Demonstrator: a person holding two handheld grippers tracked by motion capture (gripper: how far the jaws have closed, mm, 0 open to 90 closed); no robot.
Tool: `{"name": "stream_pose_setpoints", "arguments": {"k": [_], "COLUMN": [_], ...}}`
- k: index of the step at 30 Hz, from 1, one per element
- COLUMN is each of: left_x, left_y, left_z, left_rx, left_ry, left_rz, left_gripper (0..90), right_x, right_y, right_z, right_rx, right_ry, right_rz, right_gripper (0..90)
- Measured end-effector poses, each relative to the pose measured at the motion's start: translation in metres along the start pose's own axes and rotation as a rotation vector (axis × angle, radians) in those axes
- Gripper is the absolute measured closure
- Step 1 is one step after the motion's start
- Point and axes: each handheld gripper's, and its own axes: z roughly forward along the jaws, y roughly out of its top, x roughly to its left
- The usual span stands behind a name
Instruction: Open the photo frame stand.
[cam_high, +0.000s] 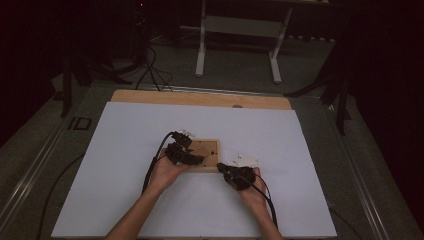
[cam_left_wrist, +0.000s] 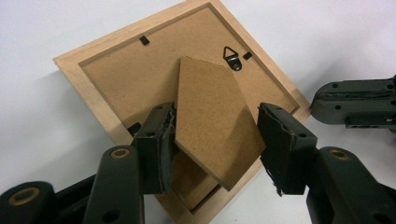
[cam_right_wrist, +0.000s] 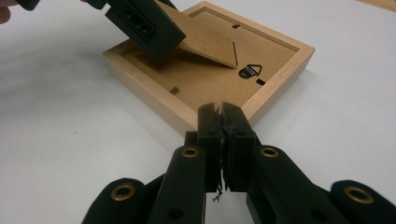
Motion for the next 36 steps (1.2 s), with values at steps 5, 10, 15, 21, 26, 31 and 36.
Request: {"name": "stream_pose_setpoints", "arguments": {"k": [5, 10, 15, 21, 26, 31, 36], "left_x": [0.0, 0.0017, 0.0021, 0.0038, 0.0053, 0.0055, 0.005], "left_y": [0.0017, 0.0031, 0.0032, 0.0052, 0.0068, 0.0073, 0.0069], "left_z": [0.0016, 0.0017, 0.0018, 0.0003, -0.0005, -0.0003, 0.0003], "left_rx": [0.006, 0.027, 0.023, 0.015, 0.007, 0.007, 0.022], "left_ry": [-0.008, -0.015, -0.021, -0.043, -0.062, -0.066, -0.049], "left_rz": [-0.009, -0.007, -0.017, -0.038, -0.07, -0.088, -0.067], "left_gripper": [50.7, 51.6, 51.8, 51.4, 51.4, 52.3, 53.0], "right_x": [0.0001, 0.0005, 0.0005, 0.0007, 0.0007, 0.0008, 0.0014], "right_y": [0.0, 0.0, 0.0001, 0.0001, 0.0001, 0.0001, 0.0004], "right_z": [0.0, 0.0, 0.0, 0.0, 0.0, 0.0, 0.0], "right_rx": [0.0, 0.0, 0.0, 0.001, 0.0, 0.001, 0.002], "right_ry": [0.0, 0.001, 0.003, 0.002, 0.003, 0.006, 0.013], "right_rz": [-0.001, -0.001, -0.002, -0.003, -0.002, -0.004, 0.0], "right_gripper": [86.7, 85.8, 85.5, 85.4, 84.9, 83.5, 81.3]}}
